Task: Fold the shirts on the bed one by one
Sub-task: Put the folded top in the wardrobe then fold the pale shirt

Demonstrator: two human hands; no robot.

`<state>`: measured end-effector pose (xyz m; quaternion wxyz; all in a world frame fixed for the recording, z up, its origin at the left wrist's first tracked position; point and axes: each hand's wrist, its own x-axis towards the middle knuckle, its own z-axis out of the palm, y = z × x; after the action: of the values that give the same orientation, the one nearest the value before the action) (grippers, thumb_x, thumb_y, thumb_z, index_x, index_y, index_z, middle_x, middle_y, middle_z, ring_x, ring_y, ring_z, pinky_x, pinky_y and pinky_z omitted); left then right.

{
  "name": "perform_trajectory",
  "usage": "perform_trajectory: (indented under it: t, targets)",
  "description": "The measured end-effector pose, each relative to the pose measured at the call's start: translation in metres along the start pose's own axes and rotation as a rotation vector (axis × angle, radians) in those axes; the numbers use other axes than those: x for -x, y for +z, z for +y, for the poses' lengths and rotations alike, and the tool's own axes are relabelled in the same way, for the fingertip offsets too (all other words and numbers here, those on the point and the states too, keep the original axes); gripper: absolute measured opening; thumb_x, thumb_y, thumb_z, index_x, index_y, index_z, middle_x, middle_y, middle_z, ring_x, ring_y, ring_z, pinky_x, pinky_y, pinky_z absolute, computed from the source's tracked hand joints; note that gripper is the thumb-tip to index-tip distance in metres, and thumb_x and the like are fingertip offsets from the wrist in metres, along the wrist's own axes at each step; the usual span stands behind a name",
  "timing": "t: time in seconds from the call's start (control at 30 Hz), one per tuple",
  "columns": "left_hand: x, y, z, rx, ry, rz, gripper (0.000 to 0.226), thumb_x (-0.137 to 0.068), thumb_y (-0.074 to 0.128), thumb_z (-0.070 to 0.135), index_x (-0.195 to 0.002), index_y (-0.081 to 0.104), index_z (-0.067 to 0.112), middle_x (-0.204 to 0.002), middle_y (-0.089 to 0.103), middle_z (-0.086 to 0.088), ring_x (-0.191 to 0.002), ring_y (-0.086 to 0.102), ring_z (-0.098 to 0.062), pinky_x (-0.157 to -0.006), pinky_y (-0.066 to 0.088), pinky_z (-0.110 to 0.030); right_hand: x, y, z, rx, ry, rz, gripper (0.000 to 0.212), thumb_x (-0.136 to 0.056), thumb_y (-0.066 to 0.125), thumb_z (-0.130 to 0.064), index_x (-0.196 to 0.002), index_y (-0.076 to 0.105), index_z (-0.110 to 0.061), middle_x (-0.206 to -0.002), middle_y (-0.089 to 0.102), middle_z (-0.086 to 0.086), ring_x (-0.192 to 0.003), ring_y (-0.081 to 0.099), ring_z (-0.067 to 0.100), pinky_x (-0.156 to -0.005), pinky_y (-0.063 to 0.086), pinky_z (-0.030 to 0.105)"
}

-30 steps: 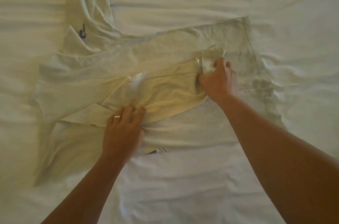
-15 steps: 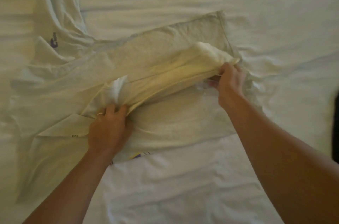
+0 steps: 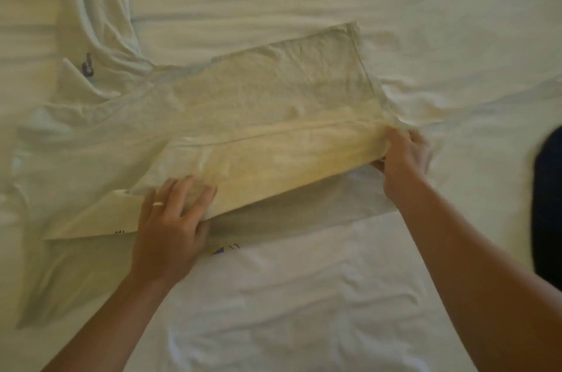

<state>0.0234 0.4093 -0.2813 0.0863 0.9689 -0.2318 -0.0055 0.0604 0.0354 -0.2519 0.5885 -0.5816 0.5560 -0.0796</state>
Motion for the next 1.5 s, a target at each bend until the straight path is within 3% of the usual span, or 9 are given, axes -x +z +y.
perform_trajectory:
  t: [0.13, 0.3, 0.57, 0.73, 0.97, 1.07, 1.17, 1.33, 1.5]
  targets:
    - [0.02, 0.022, 0.003, -0.019, -0.014, -0.164, 0.048, -0.099, 0.043, 0.037, -0.134, 0.066, 0.013, -0.149, 0.049, -0.022, -0.135, 0.046, -0.049, -0.105, 0.037, -0.065, -0.01, -0.028, 0.022, 0.26, 0.082, -0.029, 0.008, -0.087, 0.065, -0.018, -0.091, 0.069, -0.012, -0.071, 0.071, 0.014, -0.057, 0.07, 0.026, -0.06, 0.06, 0.041]
    - [0.019, 0.016, 0.006, 0.03, -0.005, -0.082, 0.05, -0.105, 0.036, 0.037, -0.141, 0.061, 0.014, -0.152, 0.048, -0.019, -0.139, 0.046, -0.045, -0.106, 0.035, -0.065, -0.012, -0.03, 0.02, 0.34, -0.104, -0.017, 0.023, -0.092, 0.067, -0.025, -0.085, 0.067, -0.003, -0.064, 0.061, 0.009, -0.043, 0.055, 0.009, -0.041, 0.045, 0.018]
    - [0.032, 0.016, 0.005, -0.011, 0.129, -0.151, 0.05, -0.102, 0.04, 0.037, -0.144, 0.057, 0.018, -0.151, 0.05, -0.016, -0.136, 0.047, -0.045, -0.103, 0.037, -0.065, -0.006, -0.059, 0.043, 0.512, -0.137, 0.051, 0.024, -0.085, 0.058, -0.025, -0.085, 0.063, -0.002, -0.081, 0.065, 0.019, -0.071, 0.063, 0.037, -0.055, 0.048, 0.033]
    - [0.038, 0.023, 0.002, -0.085, 0.146, -0.161, 0.051, -0.101, 0.04, 0.038, -0.146, 0.056, 0.02, -0.155, 0.045, -0.017, -0.139, 0.044, -0.045, -0.104, 0.033, -0.066, -0.005, -0.06, 0.042, 0.691, -0.205, 0.038, 0.021, -0.087, 0.054, -0.02, -0.087, 0.06, 0.0, -0.076, 0.056, 0.006, -0.067, 0.05, 0.024, -0.052, 0.038, 0.03]
    - [0.044, 0.036, 0.003, -0.15, 0.14, -0.155, 0.053, -0.101, 0.039, 0.039, -0.151, 0.048, 0.025, -0.16, 0.037, -0.016, -0.144, 0.039, -0.043, -0.108, 0.027, -0.068, 0.018, -0.047, 0.066, 1.138, -0.886, -0.086, 0.051, -0.094, 0.047, -0.042, -0.139, 0.051, -0.017, -0.148, 0.045, 0.013, -0.131, 0.041, 0.037, -0.104, 0.034, 0.049]
    - [0.047, 0.04, 0.005, -0.134, 0.123, -0.127, 0.051, -0.101, 0.04, 0.039, -0.15, 0.051, 0.025, -0.159, 0.039, -0.016, -0.144, 0.038, -0.043, -0.108, 0.026, -0.07, 0.021, -0.041, 0.081, 1.372, -0.875, -0.396, 0.059, -0.105, 0.025, -0.056, -0.159, 0.015, -0.037, -0.169, 0.003, 0.0, -0.154, 0.009, 0.026, -0.12, 0.016, 0.049]
    - [0.053, 0.041, 0.007, -0.122, 0.116, -0.124, 0.05, -0.102, 0.042, 0.039, -0.15, 0.05, 0.026, -0.159, 0.039, -0.016, -0.144, 0.038, -0.045, -0.107, 0.026, -0.071, 0.017, -0.038, 0.09, 1.46, -0.786, -0.418, 0.063, -0.102, 0.016, -0.062, -0.158, -0.007, -0.043, -0.168, -0.016, -0.007, -0.155, -0.007, 0.02, -0.124, 0.004, 0.046]
    - [0.056, 0.026, 0.012, 0.028, 0.002, -0.116, 0.056, -0.1, 0.044, 0.043, -0.152, 0.048, 0.02, -0.161, 0.034, -0.021, -0.148, 0.032, -0.042, -0.109, 0.029, -0.07, 0.049, -0.002, 0.081, 1.308, -0.884, -0.258, 0.061, -0.091, 0.051, -0.038, -0.149, 0.038, -0.023, -0.164, 0.022, 0.008, -0.148, 0.023, 0.032, -0.114, 0.025, 0.054]
    - [0.057, -0.011, -0.045, 0.097, -0.363, 0.151, 0.053, -0.098, 0.049, 0.037, -0.14, 0.056, 0.007, -0.143, 0.053, -0.021, -0.137, 0.045, -0.042, -0.111, 0.034, -0.059, 0.109, 0.106, 0.073, 0.973, -1.133, -0.578, 0.038, -0.085, 0.05, -0.021, -0.117, 0.068, -0.009, -0.119, 0.064, 0.01, -0.102, 0.059, 0.037, -0.087, 0.052, 0.048]
